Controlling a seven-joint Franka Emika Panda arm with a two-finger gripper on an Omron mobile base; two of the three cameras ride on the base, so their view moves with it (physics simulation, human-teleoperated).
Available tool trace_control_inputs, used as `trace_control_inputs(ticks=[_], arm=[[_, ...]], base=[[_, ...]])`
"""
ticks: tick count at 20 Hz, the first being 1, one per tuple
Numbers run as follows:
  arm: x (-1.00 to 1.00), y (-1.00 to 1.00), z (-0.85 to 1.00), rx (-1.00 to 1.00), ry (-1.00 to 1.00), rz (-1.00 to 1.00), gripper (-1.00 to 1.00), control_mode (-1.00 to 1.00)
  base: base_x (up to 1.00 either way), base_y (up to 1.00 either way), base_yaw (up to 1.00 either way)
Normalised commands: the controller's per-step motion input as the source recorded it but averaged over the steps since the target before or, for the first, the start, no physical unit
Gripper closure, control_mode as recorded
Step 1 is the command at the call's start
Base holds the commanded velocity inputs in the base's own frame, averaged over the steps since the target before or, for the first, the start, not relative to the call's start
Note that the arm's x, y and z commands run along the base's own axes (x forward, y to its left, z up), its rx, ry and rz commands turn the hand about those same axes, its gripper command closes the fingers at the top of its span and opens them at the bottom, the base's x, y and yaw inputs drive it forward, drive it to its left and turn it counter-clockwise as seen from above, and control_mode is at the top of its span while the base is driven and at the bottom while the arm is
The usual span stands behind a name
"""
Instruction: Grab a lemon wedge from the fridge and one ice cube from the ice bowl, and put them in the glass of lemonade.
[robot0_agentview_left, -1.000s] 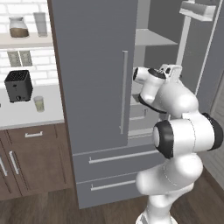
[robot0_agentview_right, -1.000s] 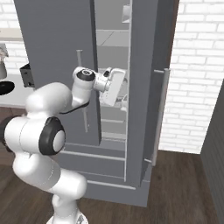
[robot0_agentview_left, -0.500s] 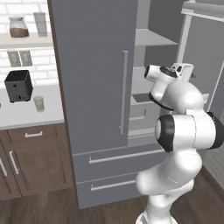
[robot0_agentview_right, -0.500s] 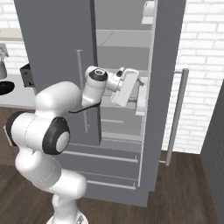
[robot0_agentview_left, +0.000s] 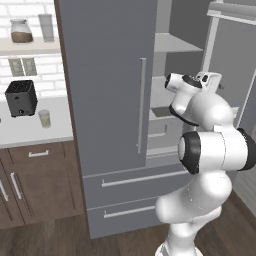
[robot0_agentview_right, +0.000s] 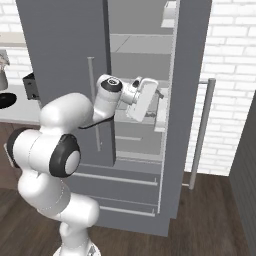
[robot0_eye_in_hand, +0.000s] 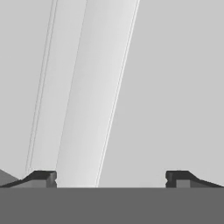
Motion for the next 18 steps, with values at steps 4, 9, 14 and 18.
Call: trace_control_inputs(ticks=[4,9,14,18], arm=[[-0.14,0.39,0.36,0.00,-0.02,-0.01,-1.00,-1.00],[-0.31,0.58,0.36,0.04,-0.13,-0.02,-1.00,-1.00],[-0.33,0.48,0.10,0.23,-0.19,0.00,-1.00,-1.00],[-0.39,0.60,0.01,0.38,-0.27,-0.02,-1.00,-1.00]], base=[[0.00,0.00,0.00],[0.00,0.00,0.00],[0.00,0.00,0.00],[0.00,0.00,0.00]])
